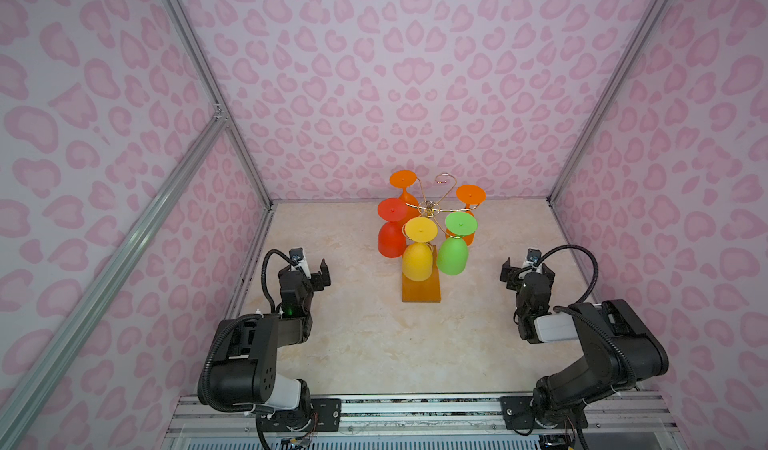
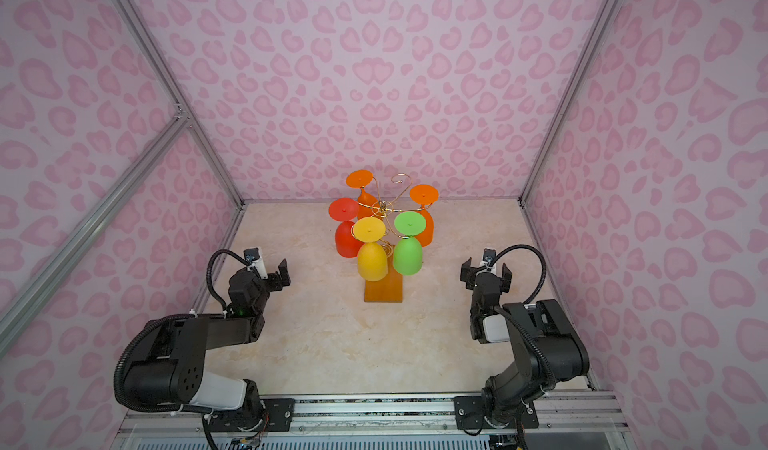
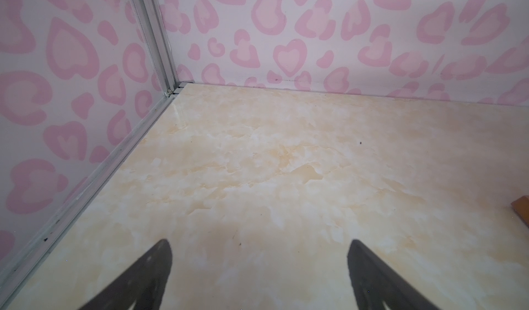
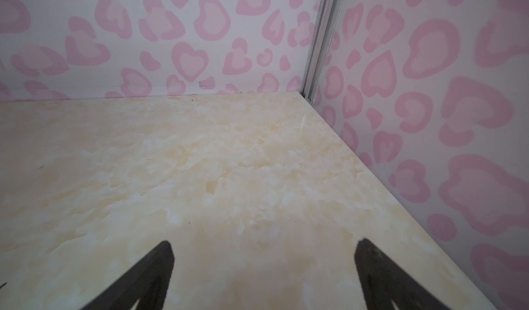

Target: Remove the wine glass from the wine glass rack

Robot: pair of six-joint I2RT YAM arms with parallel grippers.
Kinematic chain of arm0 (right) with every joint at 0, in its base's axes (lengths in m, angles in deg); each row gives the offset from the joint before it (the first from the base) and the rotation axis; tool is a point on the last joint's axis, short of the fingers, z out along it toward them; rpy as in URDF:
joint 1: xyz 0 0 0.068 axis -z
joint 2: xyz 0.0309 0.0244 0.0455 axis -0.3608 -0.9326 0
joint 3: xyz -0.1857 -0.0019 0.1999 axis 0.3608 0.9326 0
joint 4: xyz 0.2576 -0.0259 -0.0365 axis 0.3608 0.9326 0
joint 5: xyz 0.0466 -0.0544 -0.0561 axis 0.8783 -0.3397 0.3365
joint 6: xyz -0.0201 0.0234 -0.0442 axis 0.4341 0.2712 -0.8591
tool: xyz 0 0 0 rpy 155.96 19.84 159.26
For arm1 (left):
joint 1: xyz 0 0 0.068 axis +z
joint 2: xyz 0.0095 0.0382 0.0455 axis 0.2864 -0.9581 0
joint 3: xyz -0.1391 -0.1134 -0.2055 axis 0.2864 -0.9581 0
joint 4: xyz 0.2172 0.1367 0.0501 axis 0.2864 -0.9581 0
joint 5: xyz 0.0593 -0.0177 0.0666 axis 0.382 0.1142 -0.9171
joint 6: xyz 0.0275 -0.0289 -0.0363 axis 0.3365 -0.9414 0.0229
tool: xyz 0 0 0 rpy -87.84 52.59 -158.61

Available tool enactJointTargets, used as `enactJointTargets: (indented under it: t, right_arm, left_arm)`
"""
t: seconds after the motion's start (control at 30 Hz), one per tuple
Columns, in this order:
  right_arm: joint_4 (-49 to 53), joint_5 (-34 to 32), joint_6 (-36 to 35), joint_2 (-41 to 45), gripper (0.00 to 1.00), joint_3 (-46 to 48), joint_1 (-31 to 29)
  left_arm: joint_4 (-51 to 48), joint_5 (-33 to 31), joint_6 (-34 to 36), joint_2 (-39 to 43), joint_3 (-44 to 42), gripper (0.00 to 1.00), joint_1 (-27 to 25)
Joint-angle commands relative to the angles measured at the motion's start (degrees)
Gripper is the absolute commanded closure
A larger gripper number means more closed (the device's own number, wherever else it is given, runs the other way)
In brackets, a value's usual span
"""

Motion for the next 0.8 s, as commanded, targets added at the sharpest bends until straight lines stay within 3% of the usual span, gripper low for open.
enactJointTargets:
  t: [0.0,0.6,0.77]
  right_arm:
    - [-0.41,-0.02,-0.08,-0.08,0.01,0.01,0.03]
    - [1.96,3.12,1.53,0.42,0.01,-0.94,2.08]
    - [18.19,1.85,1.55,9.23,0.03,-6.21,1.68]
  left_arm:
    - [1.11,0.10,0.08,-0.07,0.24,0.03,0.07]
    - [1.46,1.47,-0.18,0.16,-0.02,0.03,0.63]
    - [-11.83,0.66,-0.18,5.63,5.45,0.03,0.61]
